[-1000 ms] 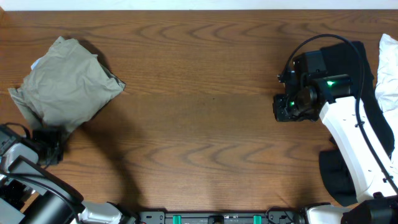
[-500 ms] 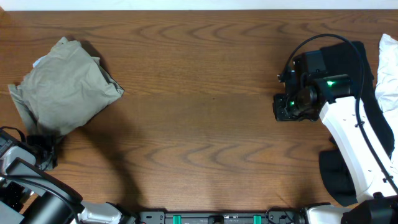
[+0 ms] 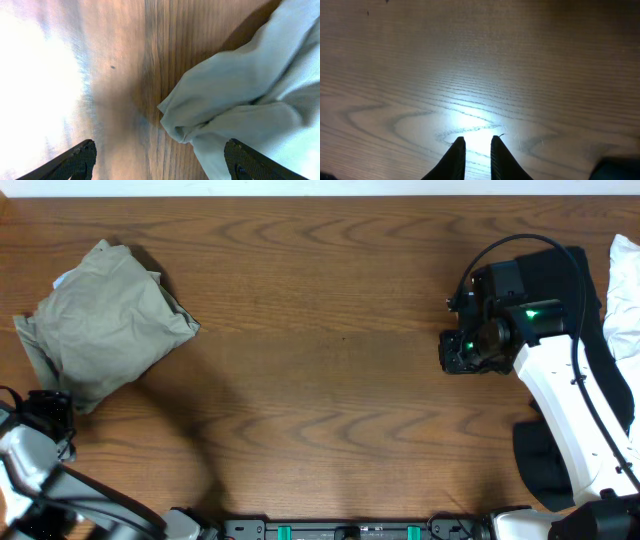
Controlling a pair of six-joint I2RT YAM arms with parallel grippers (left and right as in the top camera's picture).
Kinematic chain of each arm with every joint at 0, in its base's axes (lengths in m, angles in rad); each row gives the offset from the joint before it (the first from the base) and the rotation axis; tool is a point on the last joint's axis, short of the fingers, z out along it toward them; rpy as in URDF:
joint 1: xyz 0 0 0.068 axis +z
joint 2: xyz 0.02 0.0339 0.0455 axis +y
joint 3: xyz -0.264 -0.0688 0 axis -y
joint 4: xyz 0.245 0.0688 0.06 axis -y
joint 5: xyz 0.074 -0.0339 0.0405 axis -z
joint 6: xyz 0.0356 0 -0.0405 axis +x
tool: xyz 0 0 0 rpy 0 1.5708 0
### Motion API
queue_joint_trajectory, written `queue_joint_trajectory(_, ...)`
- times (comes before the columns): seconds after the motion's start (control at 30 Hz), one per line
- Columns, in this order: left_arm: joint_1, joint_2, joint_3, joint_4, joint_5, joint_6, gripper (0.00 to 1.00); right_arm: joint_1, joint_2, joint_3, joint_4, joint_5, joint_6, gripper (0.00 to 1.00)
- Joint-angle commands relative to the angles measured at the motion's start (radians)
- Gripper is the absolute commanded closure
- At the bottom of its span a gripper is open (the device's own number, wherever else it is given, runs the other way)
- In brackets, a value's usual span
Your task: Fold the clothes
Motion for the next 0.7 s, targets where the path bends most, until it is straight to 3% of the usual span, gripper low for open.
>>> queue_joint_trajectory(0.0,0.005,-0.072,0.026,-0.021,-0.076,0.009,0.16,-0.010,-0.011,-0.002,0.007,0.007,-0.010,0.83)
queue_joint_trajectory(0.17,-0.056,-0.151,0.026,-0.005,0.031,0.056,0.15,-0.010,-0.011,-0.002,0.032,0.006,-0.009,0.82)
queue_joint_trajectory(0.37,-0.288,-0.242,0.028,0.051,0.142,0.237,0.15,-0.010,-0.011,-0.002,0.076,0.006,0.029,0.79)
queue_joint_trajectory(0.43,-0.388,-0.251,0.031,0.040,0.179,0.309,0.15,-0.010,-0.011,-0.002,0.099,0.006,0.037,0.73)
queue_joint_trajectory(0.53,-0.546,-0.254,0.032,0.005,0.195,0.388,0.15,-0.010,-0.012,-0.002,0.138,0.006,0.060,0.51)
queue_joint_trajectory(0.67,-0.782,-0.254,0.032,-0.018,0.183,0.462,0.15,-0.010,-0.012,-0.002,0.195,0.005,0.063,0.11)
